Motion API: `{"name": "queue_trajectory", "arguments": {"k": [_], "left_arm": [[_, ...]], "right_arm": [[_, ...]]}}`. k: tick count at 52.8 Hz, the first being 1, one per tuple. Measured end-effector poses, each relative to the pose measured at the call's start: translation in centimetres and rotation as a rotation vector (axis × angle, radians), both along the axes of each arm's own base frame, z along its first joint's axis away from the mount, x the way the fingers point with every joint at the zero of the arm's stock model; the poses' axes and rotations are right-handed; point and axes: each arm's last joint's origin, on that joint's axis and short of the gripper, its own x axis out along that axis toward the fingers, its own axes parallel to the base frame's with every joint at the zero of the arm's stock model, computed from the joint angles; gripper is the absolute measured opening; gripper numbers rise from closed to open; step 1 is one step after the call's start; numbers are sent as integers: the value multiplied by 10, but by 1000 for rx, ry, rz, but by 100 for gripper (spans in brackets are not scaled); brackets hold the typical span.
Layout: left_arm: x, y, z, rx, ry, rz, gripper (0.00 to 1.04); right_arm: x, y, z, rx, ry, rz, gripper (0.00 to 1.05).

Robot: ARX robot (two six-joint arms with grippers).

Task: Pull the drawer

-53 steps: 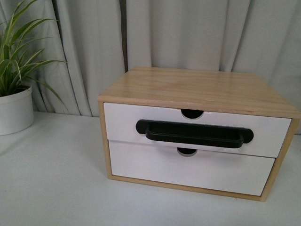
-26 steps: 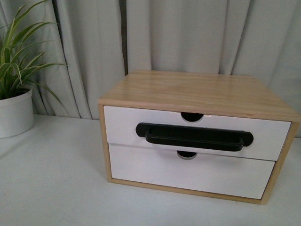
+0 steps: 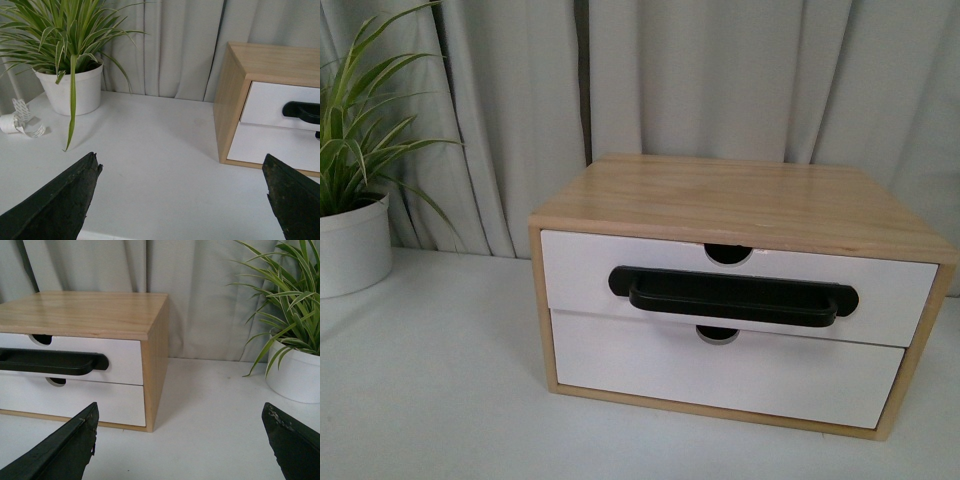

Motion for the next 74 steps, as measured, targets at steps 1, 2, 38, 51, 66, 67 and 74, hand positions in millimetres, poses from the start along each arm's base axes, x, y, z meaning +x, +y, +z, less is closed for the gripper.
{"name": "queue_trajectory", "arguments": {"k": [1,2,38,51,66,67,74], "left_arm": [[0,0,0,0,0,0,99],[0,0,0,0,0,0,99],[11,-9,0,172,149,278,99],[49,-26,27,427,111,-31,99],[102,-40,55,722,90,-426,99],[105,-42,57,740,89,-445,99],[119,-51,69,832,102,-579,99]], "right_arm": [[0,0,0,0,0,0,96],[0,0,0,0,0,0,96],[8,4,-3,-33,272,217,96],[34,8,24,-158,339,420,96],[73,11,57,-322,376,607,96],[75,11,59,-330,379,616,96],[87,14,67,-412,395,673,96]]}}
